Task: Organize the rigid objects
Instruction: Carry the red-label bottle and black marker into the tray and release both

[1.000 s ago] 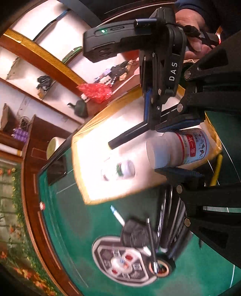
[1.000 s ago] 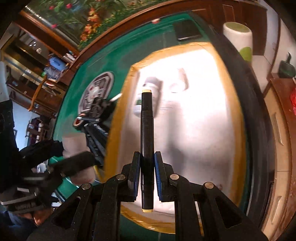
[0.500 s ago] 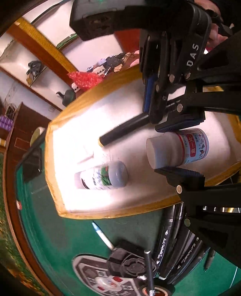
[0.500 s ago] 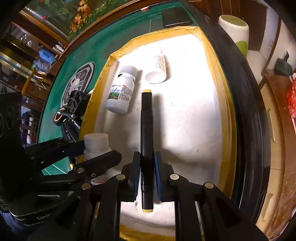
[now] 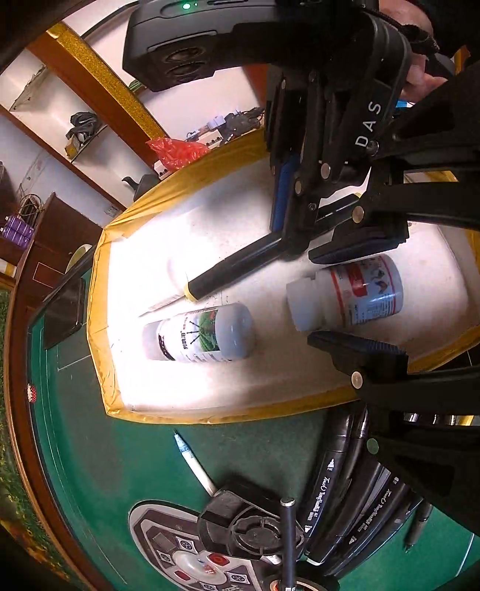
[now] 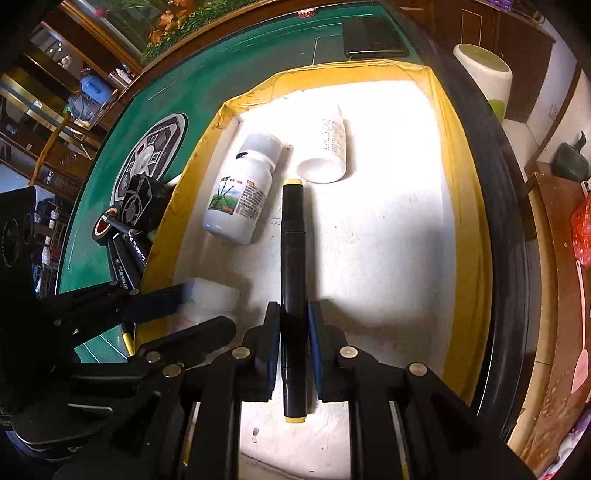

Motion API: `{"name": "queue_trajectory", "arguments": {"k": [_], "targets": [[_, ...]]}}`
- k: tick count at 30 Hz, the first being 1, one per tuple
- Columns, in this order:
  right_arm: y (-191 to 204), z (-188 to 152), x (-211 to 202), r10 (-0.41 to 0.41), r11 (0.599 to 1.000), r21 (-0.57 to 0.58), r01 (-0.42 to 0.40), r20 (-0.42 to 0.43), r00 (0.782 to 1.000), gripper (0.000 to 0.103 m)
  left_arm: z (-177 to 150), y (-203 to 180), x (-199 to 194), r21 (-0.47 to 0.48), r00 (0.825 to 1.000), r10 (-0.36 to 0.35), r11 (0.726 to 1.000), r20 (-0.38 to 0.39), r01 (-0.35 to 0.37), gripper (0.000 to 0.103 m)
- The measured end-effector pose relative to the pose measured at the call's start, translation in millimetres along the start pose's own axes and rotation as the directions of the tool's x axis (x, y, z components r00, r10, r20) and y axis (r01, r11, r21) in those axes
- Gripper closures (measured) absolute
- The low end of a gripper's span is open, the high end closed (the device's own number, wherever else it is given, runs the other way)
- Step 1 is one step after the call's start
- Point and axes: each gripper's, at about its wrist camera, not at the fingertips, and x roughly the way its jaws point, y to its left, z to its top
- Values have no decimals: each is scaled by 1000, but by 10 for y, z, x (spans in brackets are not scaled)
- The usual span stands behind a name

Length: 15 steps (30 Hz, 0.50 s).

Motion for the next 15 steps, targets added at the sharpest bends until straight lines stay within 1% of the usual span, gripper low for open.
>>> {"name": "queue_trajectory", "arguments": {"k": [5,7,11,13,15], "targets": [[-5,10,-1,1,1000,2,-1,-3,1000,88,-17,49,-69,-11,1000,-11,1000,0,11,58],[-8,5,-1,8,1000,6,-8,-7,1000,88,-29,60,-111,-20,1000,-18,1000,3,18,52],[7,-20,-37,25,1000,13,-25,-6,1000,88,-60,71,-217,-28,999,-40,999,13,41,47],[40,-33,-69,40,999,11,-40,-1,999,87,-79,66,-298,-28,998,-49,998,28,50,45],[67,-45,-103,81,997,18,-81,2,997,86,-93,85,-398,-27,997,-55,998,47,57,45]]}}
